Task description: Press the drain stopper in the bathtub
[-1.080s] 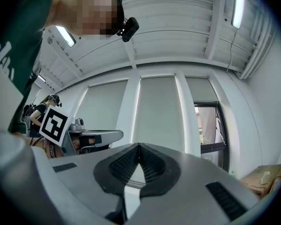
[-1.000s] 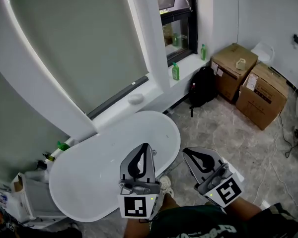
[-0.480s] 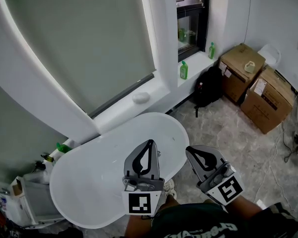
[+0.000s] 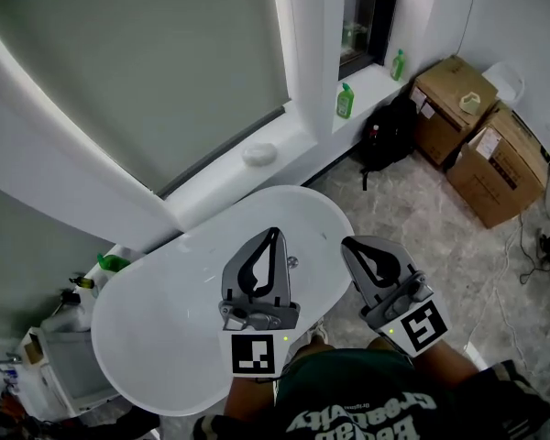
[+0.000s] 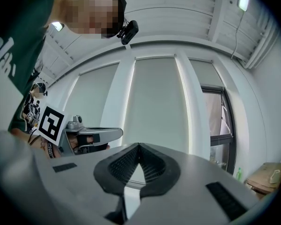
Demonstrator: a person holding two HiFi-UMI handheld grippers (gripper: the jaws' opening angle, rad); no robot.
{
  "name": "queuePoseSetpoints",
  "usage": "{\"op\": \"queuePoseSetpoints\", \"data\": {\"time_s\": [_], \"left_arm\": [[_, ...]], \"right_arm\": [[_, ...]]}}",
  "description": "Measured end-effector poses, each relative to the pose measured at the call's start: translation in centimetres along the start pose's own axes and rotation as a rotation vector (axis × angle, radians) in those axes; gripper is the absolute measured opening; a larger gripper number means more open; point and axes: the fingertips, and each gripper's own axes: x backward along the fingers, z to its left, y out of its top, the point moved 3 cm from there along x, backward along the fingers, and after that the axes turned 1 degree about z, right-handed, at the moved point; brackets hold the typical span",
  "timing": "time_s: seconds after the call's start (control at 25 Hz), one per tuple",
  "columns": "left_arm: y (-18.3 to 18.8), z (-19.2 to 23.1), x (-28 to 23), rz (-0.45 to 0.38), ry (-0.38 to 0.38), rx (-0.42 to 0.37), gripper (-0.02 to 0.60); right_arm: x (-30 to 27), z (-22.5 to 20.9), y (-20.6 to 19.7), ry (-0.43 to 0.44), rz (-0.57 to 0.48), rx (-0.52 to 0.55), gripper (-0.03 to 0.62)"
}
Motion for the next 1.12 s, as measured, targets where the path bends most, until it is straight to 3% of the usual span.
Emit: {"op": "queuePoseSetpoints", "data": {"time_s": [0.12, 0.36, 0.64, 0.84, 1.12], "left_arm": [[-0.9, 1.1, -1.4, 0.013, -0.023, -0.003, 0.008], [-2.9, 1.8, -3.4, 0.02, -0.063, 0.032, 0.008], [-4.8, 1.3, -4.3, 0.059, -0.07, 0.068, 0.008], [-6.1, 0.8, -5.4, 0.097, -0.047, 0.068, 0.008], [-8.8, 0.2, -7.1, 0.148, 0.01, 0.071, 0.008]], "right_arm": [[-1.7, -0.6, -0.1, -0.014, -0.022, -0.009, 0.015], [-3.0, -1.6, -2.2, -0.06, 0.038, -0.034, 0.015], [-3.5, -2.4, -3.4, -0.055, 0.047, -0.03, 0.015], [-4.2, -3.8, -4.5, -0.021, 0.032, -0.062, 0.015], [-6.3, -4.8, -8.1, 0.092, 0.077, -0.146, 0.015]]}}
